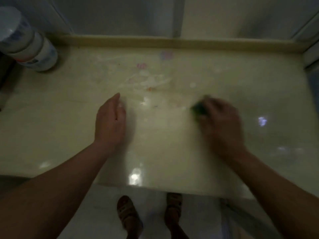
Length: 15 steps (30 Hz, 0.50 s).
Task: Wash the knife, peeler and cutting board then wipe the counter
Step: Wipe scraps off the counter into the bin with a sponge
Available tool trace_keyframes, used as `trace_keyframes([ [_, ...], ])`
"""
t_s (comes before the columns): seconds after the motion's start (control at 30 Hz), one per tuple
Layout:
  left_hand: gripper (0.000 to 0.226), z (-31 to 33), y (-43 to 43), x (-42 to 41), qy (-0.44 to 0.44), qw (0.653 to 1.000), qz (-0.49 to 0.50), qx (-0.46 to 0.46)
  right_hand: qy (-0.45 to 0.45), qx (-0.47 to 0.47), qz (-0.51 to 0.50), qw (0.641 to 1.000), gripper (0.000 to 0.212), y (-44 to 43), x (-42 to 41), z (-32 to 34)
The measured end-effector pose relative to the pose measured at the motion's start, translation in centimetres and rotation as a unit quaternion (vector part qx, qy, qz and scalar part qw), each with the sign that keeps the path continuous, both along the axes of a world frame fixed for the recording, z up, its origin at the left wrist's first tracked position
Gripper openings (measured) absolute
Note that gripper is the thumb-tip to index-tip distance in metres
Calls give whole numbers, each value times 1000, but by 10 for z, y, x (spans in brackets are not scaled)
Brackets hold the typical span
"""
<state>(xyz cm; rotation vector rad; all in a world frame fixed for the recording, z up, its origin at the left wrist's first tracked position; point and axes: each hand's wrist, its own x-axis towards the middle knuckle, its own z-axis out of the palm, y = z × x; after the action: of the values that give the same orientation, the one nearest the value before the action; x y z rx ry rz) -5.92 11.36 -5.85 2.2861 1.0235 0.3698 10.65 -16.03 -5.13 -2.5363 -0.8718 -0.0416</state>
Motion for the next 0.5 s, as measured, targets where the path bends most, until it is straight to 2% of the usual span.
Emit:
trace_keyframes([
  [0.07,55,-7,-14,27,44,996,-54,49,-19,-48,-197,979,53,-79,85,-3],
  [0.13,58,-14,-30,53,94,987,-90,96,-10,-77,-308,948,52,-110,125,-6],
  [0.2,57,-18,-39,69,131,977,-92,140,-23,-55,-295,954,33,-69,115,-11],
  [0.27,55,-21,-41,71,155,969,-83,171,-15,9,-156,988,17,9,73,-8],
  [0.33,56,-22,-39,68,155,968,-77,183,-12,-13,43,999,30,61,33,-12],
  [0.37,57,-22,-38,68,151,968,-76,186,-21,-15,87,996,40,68,35,-11],
  [0.4,57,-22,-38,70,151,967,-77,191,-39,-3,88,995,46,62,59,-8],
  [0.43,58,-22,-38,72,155,966,-80,192,-66,0,39,997,48,44,92,-7],
  [0.5,59,-23,-40,78,157,968,-77,179,-65,-28,-148,986,45,-12,171,-7],
])
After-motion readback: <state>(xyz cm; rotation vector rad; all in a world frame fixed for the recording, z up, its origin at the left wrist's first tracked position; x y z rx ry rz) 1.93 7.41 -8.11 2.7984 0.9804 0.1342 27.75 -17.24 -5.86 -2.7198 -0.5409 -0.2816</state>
